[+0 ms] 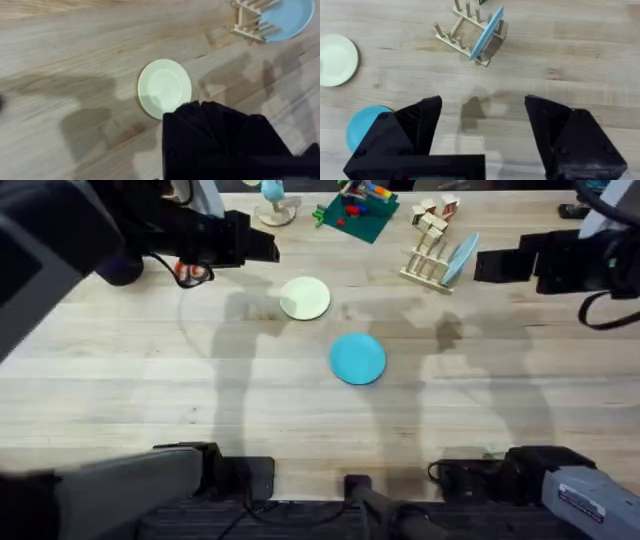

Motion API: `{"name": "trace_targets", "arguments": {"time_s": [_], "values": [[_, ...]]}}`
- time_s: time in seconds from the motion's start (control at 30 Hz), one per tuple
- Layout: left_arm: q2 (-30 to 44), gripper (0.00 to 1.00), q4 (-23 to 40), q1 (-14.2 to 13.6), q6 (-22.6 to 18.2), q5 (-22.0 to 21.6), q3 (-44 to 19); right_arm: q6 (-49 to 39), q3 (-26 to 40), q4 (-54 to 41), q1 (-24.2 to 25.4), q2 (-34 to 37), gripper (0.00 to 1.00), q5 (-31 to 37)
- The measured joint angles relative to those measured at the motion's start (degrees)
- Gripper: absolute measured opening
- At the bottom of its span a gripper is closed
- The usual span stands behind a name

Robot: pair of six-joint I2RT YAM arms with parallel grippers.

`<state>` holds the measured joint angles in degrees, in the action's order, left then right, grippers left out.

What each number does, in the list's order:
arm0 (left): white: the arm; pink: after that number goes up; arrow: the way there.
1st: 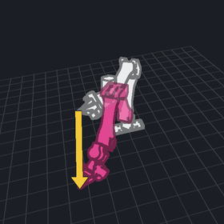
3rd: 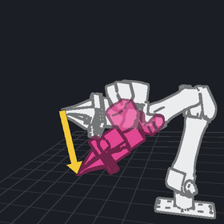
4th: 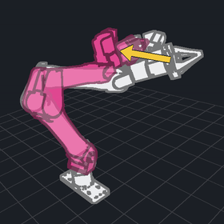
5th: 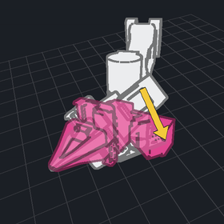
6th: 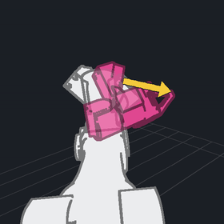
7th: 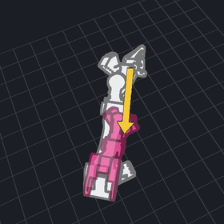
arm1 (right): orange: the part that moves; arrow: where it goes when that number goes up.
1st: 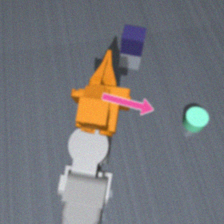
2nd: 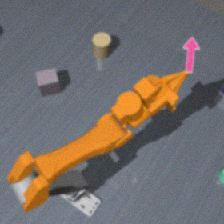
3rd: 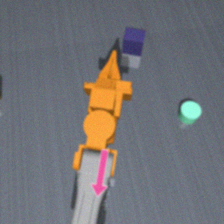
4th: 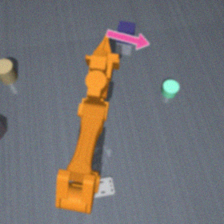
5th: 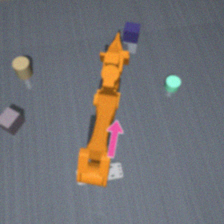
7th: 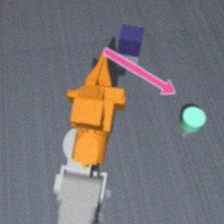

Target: Pick up the plates from the table one by one and place each into a slot on the dish rack.

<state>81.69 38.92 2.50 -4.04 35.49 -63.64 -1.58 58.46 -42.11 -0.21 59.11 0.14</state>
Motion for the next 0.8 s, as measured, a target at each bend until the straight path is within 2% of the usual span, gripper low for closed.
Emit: {"name": "trace_targets", "arguments": {"time_s": [0.13,0.27,0.5,0.8], "values": [[4.69,0.04,-2.81,3.09,-0.08,6.78,0.0,0.0,0.0,0.0,0.0,-0.02,0.995,0.0],[9.69,0.04,-4.84,4.53,-0.08,11.24,0.0,0.0,0.0,-0.02,0.0,0.0,0.995,0.0],[16.94,0.04,-6.04,4.5,-0.44,14.08,0.0,0.0,0.0,-0.02,0.0,-0.02,0.995,0.0],[22.34,0.038,-6.34,4.5,-2.05,14.7,0.0,0.0,0.0,-0.02,0.0,-0.02,0.996,0.0]]}}
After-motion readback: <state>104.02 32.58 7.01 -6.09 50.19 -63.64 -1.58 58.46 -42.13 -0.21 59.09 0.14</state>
